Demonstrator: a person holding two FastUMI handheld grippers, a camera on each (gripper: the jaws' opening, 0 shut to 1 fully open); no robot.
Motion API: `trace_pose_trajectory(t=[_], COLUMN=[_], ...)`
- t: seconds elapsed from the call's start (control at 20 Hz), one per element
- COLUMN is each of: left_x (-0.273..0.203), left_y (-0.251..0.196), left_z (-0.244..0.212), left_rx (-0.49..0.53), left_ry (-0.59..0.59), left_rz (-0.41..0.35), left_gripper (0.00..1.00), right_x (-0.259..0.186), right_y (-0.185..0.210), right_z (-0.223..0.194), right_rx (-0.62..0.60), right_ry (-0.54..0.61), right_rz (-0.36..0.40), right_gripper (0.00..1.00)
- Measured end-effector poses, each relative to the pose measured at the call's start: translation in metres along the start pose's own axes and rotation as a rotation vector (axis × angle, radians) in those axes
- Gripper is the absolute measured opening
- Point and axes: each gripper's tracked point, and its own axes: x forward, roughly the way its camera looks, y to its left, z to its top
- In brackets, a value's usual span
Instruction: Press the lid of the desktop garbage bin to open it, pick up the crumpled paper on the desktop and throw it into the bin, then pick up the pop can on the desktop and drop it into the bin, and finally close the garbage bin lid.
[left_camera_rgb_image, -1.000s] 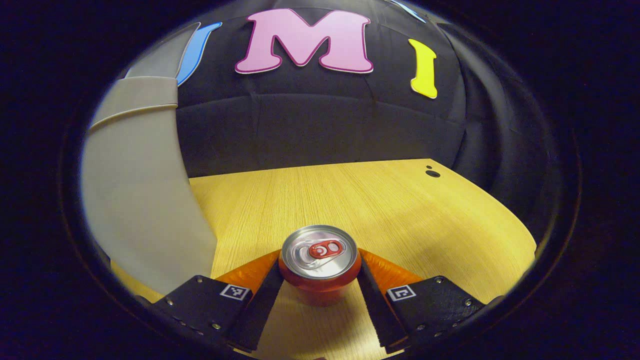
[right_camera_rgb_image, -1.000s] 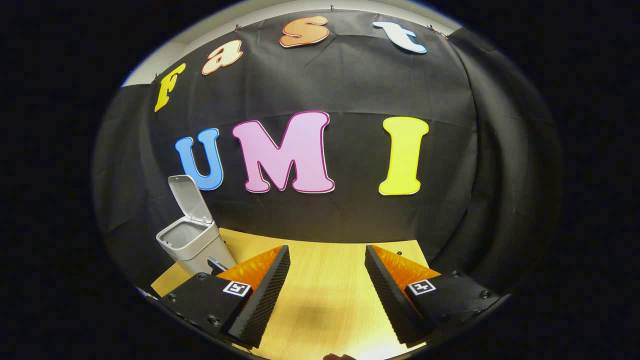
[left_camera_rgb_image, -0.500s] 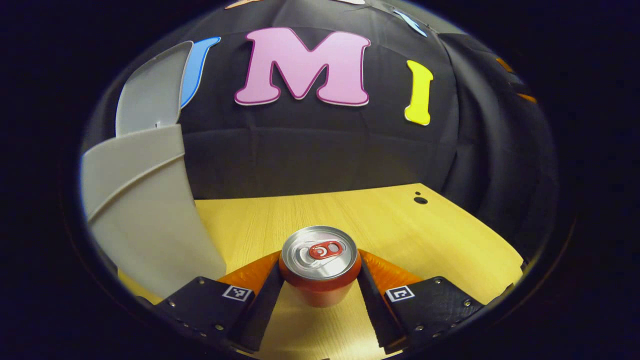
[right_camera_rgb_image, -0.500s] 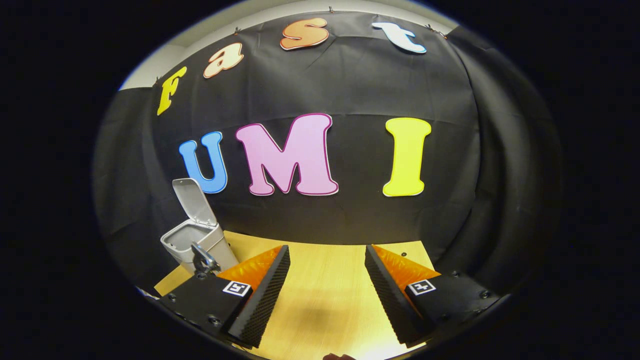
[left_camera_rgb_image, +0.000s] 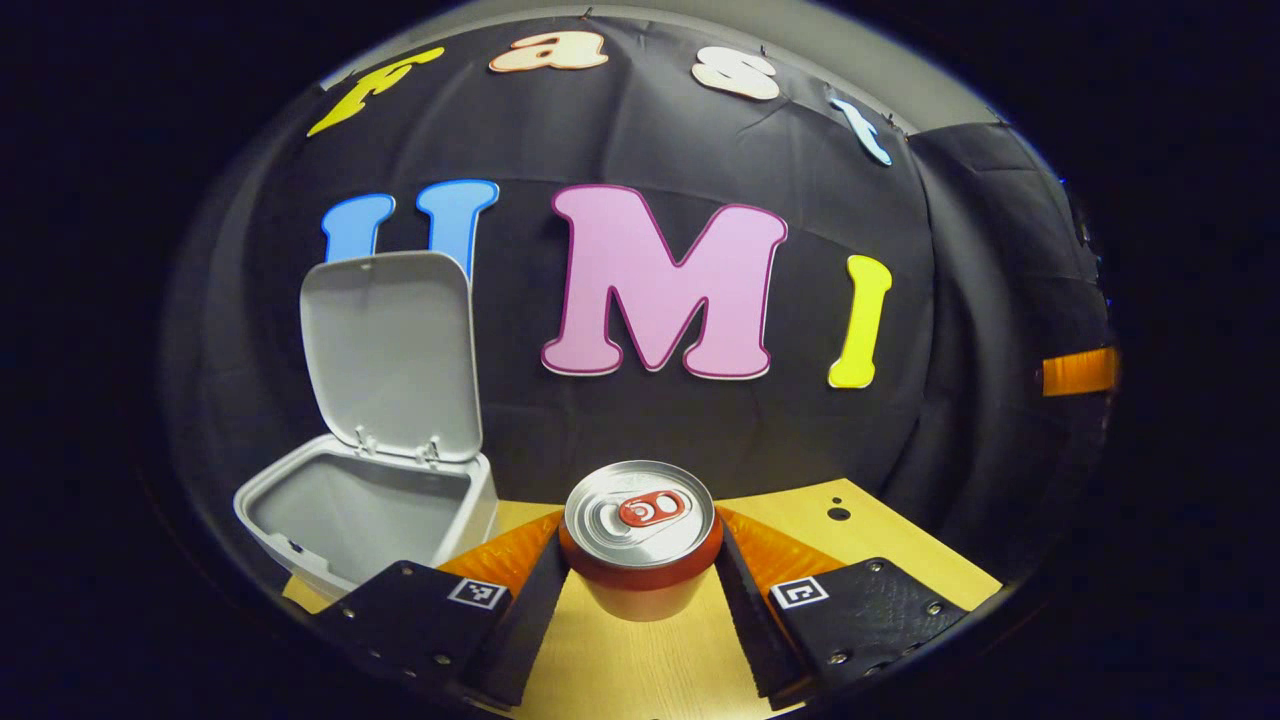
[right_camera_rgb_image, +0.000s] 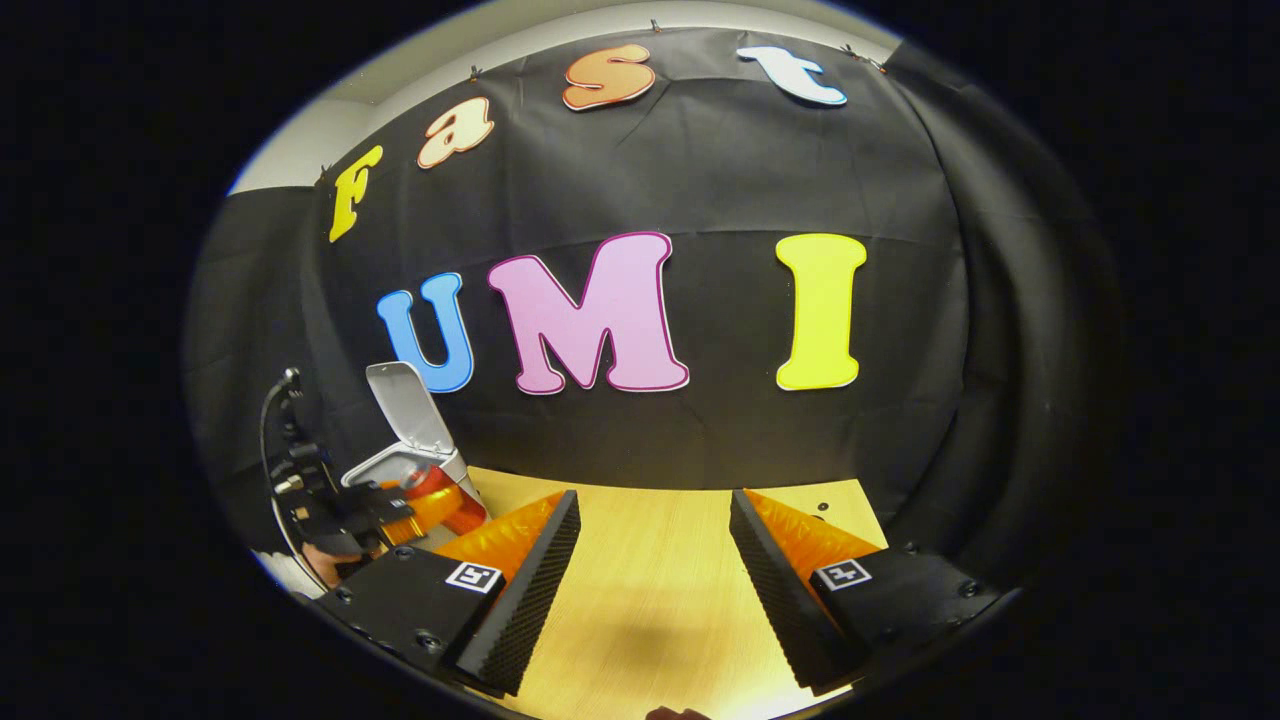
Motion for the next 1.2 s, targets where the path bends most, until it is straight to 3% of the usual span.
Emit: trace_pose_trajectory(t=[0.45,0.75,0.95,1.2], left_x=[-0.028,-0.010,-0.002,0.004], left_y=[0.121,0.199,0.217,0.229], left_z=[0.087,0.048,0.011,-0.017], left_rx=[0.048,-0.008,-0.085,-0.085], left_ry=[-0.133,-0.039,0.034,0.105], left_rz=[0.264,0.349,0.364,0.383], left_gripper=[0.81,0.81,0.81,0.82], right_x=[-0.002,-0.009,-0.013,-0.013], right_y=[0.025,0.027,0.019,0.016], right_z=[-0.007,-0.019,-0.028,-0.029], right_rx=[-0.042,-0.040,-0.029,-0.006], right_ry=[-0.004,0.016,0.040,0.044], right_rz=[0.077,0.087,0.069,0.055], right_gripper=[0.99,0.99,0.99,1.00])
